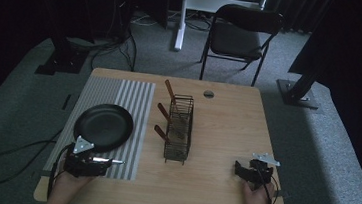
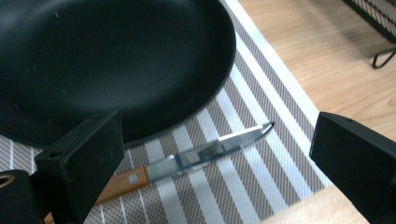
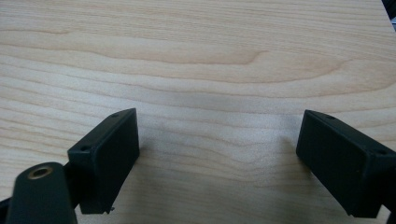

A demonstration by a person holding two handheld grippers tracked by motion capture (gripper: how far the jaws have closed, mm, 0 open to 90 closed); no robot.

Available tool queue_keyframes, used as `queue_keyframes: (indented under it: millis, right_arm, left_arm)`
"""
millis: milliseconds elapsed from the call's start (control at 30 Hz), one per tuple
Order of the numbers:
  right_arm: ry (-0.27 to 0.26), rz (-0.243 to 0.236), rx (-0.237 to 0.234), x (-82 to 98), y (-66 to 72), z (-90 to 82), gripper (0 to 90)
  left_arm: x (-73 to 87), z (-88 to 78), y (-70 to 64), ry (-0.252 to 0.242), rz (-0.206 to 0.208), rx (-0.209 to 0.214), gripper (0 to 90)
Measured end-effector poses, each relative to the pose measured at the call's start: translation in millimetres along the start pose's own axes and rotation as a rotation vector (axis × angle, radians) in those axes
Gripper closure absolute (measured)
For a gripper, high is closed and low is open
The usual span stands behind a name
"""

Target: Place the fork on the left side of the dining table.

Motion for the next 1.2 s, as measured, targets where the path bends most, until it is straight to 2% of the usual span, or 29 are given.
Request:
queue_keyframes:
  millis: [167,300,633,733,833,867,933,1033,1067,1200]
  right_arm:
    - [0.0,0.0,0.0,0.0,0.0,0.0,12.9]
    - [0.0,-0.002,0.0,0.0,-0.1,0.0,12.8]
    - [-0.001,-0.001,0.0,0.0,-0.1,0.1,12.9]
    - [-0.001,-0.001,0.0,0.0,-0.1,0.1,12.9]
    - [-0.001,-0.001,0.0,0.0,-0.1,0.1,12.9]
    - [-0.001,-0.001,0.0,0.0,-0.1,0.1,12.9]
    - [-0.001,-0.001,0.0,0.0,-0.1,0.1,12.9]
    - [-0.001,-0.001,0.0,0.0,-0.1,0.1,12.9]
    - [-0.001,-0.001,0.0,0.0,-0.1,0.1,12.9]
    - [-0.001,-0.001,0.0,0.0,-0.1,0.1,12.8]
  left_arm:
    - [-10.2,3.3,-2.8,-0.017,0.018,0.015,3.3]
    - [-18.9,5.5,-5.6,-0.023,0.017,0.043,3.3]
    - [-45.7,13.1,-11.7,-0.044,0.033,0.06,3.3]
    - [-54.3,17.2,-17.0,-0.054,0.049,0.077,3.4]
    - [-58.0,19.1,-20.1,-0.059,0.044,0.09,3.4]
    - [-62.3,20.4,-23.7,-0.063,0.047,0.111,4.0]
    - [-66.9,22.3,-27.3,-0.07,0.055,0.123,4.1]
    - [-71.7,24.1,-30.2,-0.075,0.063,0.127,4.0]
    - [-76.6,25.6,-32.4,-0.083,0.057,0.14,4.0]
    - [-84.7,29.0,-35.6,-0.095,0.051,0.15,4.0]
Point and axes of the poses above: each handheld gripper's, and its own axes: z roughly forward along the jaws, x roughly out of its underside, y roughly to its left, the point moved 5 cm from there along z, roughly forward along the jaws, and after that the axes turned 14 degrees about -y, right-handed, at the moved point
